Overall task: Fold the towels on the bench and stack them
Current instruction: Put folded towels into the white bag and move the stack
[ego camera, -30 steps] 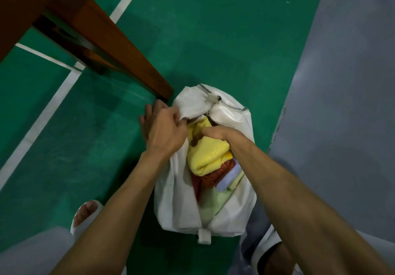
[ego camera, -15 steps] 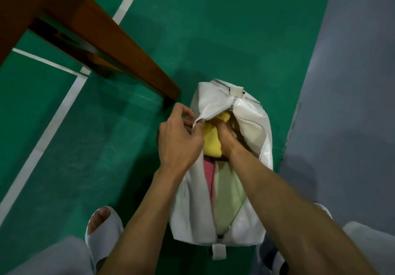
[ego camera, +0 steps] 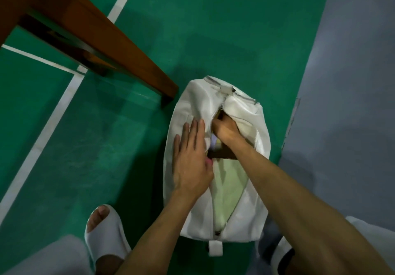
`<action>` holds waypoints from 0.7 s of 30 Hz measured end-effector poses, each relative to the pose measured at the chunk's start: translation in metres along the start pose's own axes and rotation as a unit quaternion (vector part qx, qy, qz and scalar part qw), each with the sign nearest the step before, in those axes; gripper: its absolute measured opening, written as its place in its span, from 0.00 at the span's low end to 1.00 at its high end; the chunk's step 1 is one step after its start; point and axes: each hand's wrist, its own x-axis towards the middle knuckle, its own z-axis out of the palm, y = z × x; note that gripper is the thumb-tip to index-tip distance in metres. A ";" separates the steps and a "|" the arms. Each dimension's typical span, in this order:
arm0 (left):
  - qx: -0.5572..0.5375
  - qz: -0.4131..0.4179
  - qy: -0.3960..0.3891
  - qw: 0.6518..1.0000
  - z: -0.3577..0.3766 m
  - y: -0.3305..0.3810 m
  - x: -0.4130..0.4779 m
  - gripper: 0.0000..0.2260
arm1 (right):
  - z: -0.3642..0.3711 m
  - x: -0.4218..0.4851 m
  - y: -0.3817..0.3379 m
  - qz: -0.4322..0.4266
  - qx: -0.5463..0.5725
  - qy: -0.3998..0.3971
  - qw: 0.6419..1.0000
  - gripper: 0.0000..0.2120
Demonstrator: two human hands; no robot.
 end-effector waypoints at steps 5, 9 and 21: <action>-0.015 0.009 -0.026 1.000 0.009 -0.008 -0.004 0.50 | 0.006 0.009 -0.001 0.099 0.197 -0.039 0.975 0.23; -0.033 0.005 -0.043 0.999 0.012 -0.012 -0.001 0.50 | 0.007 0.001 -0.011 0.138 0.288 -0.059 0.946 0.08; -0.045 0.027 0.009 0.999 0.016 0.014 -0.004 0.45 | 0.003 0.004 0.012 0.014 0.143 0.015 0.990 0.25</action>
